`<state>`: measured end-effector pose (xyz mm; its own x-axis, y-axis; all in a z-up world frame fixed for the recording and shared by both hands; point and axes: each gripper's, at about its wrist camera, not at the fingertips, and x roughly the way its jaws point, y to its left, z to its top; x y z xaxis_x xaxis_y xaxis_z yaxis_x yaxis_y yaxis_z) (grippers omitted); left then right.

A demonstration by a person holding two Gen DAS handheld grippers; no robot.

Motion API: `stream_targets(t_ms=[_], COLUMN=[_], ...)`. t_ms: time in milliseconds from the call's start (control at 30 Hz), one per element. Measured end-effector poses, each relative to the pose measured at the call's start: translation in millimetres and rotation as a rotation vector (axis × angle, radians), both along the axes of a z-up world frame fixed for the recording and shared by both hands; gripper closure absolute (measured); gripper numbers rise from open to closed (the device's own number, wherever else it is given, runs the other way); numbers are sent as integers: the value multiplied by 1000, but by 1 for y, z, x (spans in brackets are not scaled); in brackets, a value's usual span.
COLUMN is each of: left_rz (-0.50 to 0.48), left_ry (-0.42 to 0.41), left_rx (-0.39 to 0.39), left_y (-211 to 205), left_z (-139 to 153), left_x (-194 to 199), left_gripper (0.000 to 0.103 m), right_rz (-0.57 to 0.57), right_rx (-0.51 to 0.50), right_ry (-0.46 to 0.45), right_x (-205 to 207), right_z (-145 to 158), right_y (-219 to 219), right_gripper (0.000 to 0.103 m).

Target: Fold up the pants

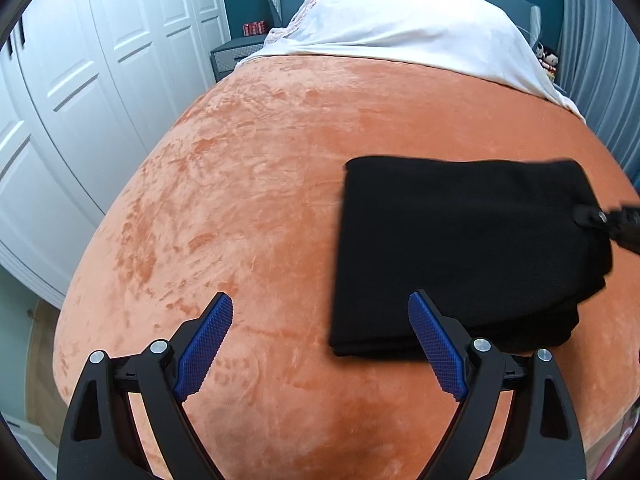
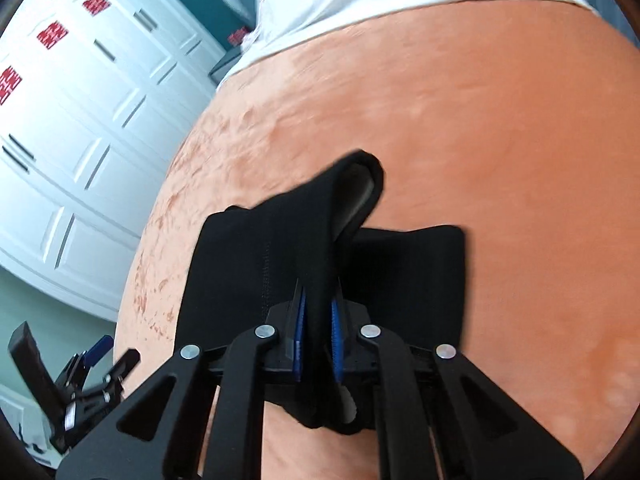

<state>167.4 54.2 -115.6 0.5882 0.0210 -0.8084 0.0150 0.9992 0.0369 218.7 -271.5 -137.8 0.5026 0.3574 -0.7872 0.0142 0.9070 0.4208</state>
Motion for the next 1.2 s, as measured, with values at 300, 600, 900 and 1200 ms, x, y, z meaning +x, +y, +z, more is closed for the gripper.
stream_targets(t_ms=[300,600,900,1200], left_rz=[7,-19,-22,9], left_ry=[67,57,76,83], left_rx=[36,63,146,78], left_y=[-16,-47,-21,8], left_z=[-21,-26,-42,-39], left_x=[8,19,9,6], left_gripper=[16,16,16,16], right_rz=[-117,70,61,298], right_rx=[-82,-203,-125,-191], right_ry=[18,-28,-35,27], right_x=[-24,-4,15,121], right_z=[-35,-21,-1,-39], right_y=[-26,35,50,204], right_gripper=[63,73,78,77])
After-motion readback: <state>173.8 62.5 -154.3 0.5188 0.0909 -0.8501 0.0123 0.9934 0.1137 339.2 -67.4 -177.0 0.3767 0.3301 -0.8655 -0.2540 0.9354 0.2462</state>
